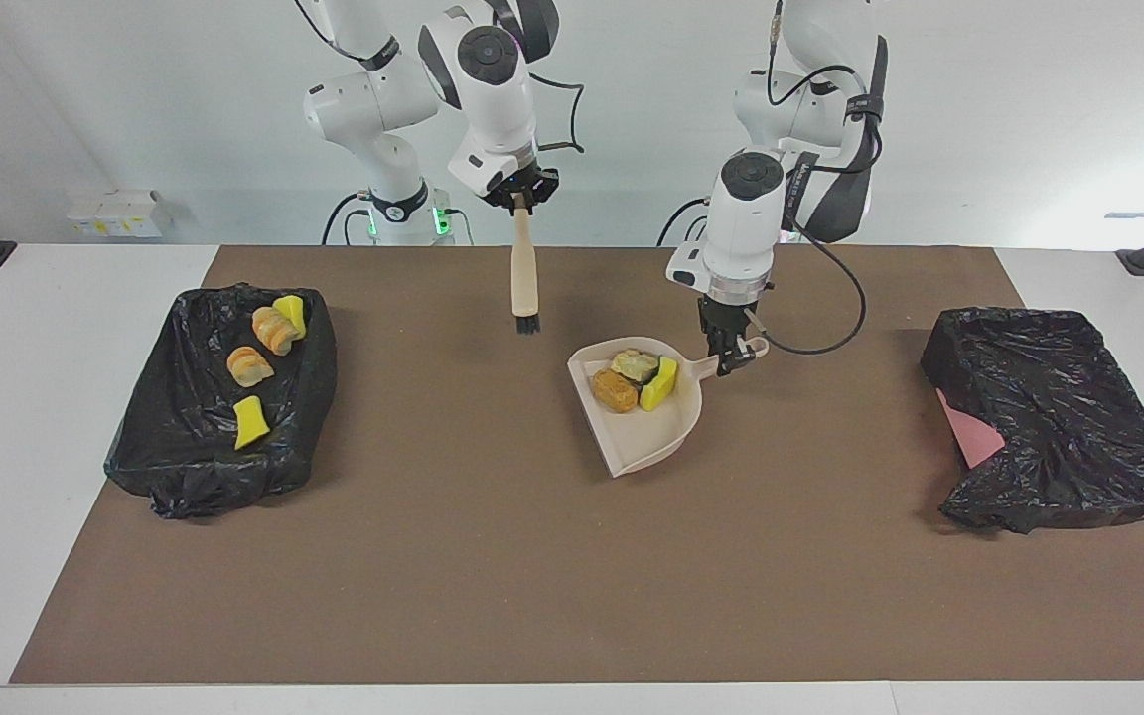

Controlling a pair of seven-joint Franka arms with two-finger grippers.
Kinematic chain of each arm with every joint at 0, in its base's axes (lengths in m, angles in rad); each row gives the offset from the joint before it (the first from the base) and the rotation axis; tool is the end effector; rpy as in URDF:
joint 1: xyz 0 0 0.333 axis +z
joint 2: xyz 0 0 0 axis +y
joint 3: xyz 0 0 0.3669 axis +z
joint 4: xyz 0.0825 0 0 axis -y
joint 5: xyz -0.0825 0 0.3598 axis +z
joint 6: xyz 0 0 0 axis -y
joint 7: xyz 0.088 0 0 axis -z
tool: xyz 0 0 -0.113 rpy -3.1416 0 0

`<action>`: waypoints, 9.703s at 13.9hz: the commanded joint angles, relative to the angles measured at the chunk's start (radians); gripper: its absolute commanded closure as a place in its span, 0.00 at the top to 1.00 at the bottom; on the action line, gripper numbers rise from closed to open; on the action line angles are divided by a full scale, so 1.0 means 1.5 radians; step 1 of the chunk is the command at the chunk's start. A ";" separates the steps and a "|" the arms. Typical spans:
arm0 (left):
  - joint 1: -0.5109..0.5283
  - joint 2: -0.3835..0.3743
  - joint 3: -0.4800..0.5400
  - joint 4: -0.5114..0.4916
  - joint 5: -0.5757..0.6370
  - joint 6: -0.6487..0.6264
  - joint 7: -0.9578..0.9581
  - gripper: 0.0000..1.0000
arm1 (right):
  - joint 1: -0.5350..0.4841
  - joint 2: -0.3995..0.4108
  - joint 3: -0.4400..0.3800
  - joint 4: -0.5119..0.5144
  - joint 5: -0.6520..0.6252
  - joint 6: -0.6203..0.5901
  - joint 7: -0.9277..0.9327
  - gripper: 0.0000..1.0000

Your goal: Sweep and dump trash in bin

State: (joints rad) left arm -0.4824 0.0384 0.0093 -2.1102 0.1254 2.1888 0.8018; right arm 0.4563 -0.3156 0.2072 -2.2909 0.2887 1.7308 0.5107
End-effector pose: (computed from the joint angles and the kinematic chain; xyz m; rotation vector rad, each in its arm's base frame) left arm 0.4791 -0.2395 0.4600 -2.3715 1.8896 -0.0343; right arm 0.2847 0.2673 0.5098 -3.0567 -0.0806 0.4985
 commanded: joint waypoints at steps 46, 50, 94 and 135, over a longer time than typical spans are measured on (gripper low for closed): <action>0.570 0.012 0.004 0.200 0.697 0.009 0.557 0.00 | -0.208 0.173 -0.019 0.285 -0.156 0.121 -0.007 1.00; 0.489 -0.006 0.004 0.181 0.741 -0.132 0.478 0.00 | -0.285 0.172 -0.023 0.416 -0.156 -0.025 -0.105 1.00; -0.174 0.268 -0.008 0.333 -0.131 -0.140 -0.930 0.00 | -0.252 0.162 -0.146 0.527 -0.205 -0.228 -0.202 1.00; 0.315 -0.067 0.008 0.267 -0.097 -0.337 -0.432 1.00 | -0.254 0.162 -0.148 0.528 -0.205 -0.227 -0.202 1.00</action>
State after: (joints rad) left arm -0.0104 0.0030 0.0227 -1.6323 -0.0423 1.6710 0.1393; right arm 0.0848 -0.0705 -0.0150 -1.5074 -0.0203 1.4044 0.2312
